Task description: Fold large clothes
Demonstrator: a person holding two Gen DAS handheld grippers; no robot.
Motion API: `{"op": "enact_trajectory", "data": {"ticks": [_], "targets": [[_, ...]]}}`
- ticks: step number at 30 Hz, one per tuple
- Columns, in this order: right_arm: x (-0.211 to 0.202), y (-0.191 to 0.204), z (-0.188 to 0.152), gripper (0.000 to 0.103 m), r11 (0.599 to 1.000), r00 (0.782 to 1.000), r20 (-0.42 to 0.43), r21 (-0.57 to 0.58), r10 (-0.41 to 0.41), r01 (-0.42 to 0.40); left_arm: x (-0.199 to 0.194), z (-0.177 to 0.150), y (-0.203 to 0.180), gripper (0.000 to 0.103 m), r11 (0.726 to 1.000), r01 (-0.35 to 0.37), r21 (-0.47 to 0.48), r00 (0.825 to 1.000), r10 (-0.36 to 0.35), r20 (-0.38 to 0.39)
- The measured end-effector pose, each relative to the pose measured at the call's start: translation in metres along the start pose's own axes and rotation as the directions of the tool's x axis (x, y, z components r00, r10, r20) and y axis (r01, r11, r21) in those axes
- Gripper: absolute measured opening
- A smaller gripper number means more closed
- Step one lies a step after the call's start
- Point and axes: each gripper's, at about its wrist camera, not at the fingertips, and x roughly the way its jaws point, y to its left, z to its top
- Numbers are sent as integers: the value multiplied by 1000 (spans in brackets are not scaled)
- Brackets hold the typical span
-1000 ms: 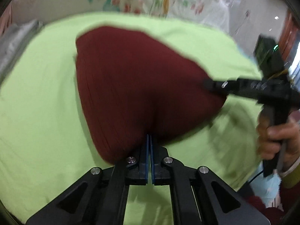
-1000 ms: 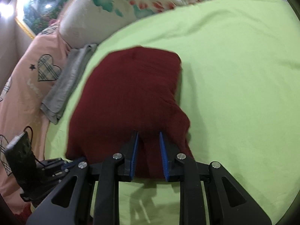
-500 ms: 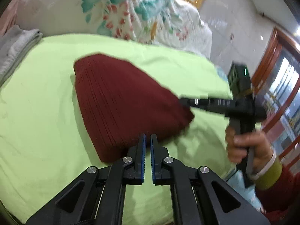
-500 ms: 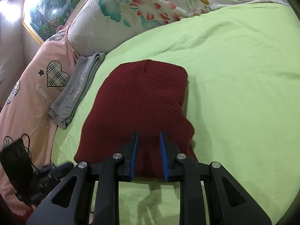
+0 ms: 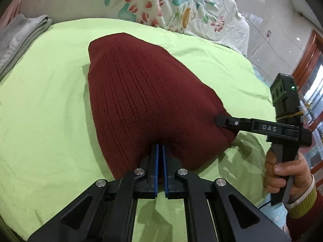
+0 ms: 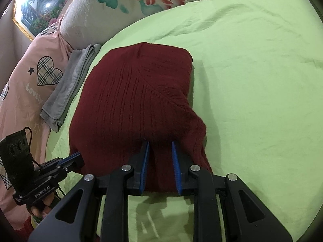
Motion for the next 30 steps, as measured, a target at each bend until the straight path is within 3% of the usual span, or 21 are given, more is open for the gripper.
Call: {"op": "enact_trajectory", "data": {"ticks": [12, 15, 16, 18, 21, 30], "targets": [[-38, 17, -8, 25, 999, 998, 57, -27, 33, -32, -32, -4, -26, 9, 981, -189, -36, 982, 190, 26], [-41, 19, -12, 25, 999, 997, 64, -29, 43, -41, -40, -6, -31, 20, 973, -230, -33, 972, 231, 36], [-41, 20, -14, 25, 999, 997, 63, -30, 47, -45, -40, -5, -32, 35, 969, -244, -32, 969, 245, 38], [-42, 22, -18, 29, 998, 997, 60, -32, 52, -50, -46, -7, -33, 47, 955, -294, -35, 954, 295, 50], [-45, 24, -24, 38, 998, 997, 63, -37, 54, -52, -50, -12, -31, 48, 952, -304, -49, 951, 306, 51], [-49, 22, -32, 40, 998, 997, 52, -36, 54, -52, -52, -21, -23, 54, 934, -352, -55, 934, 354, 41]]}}
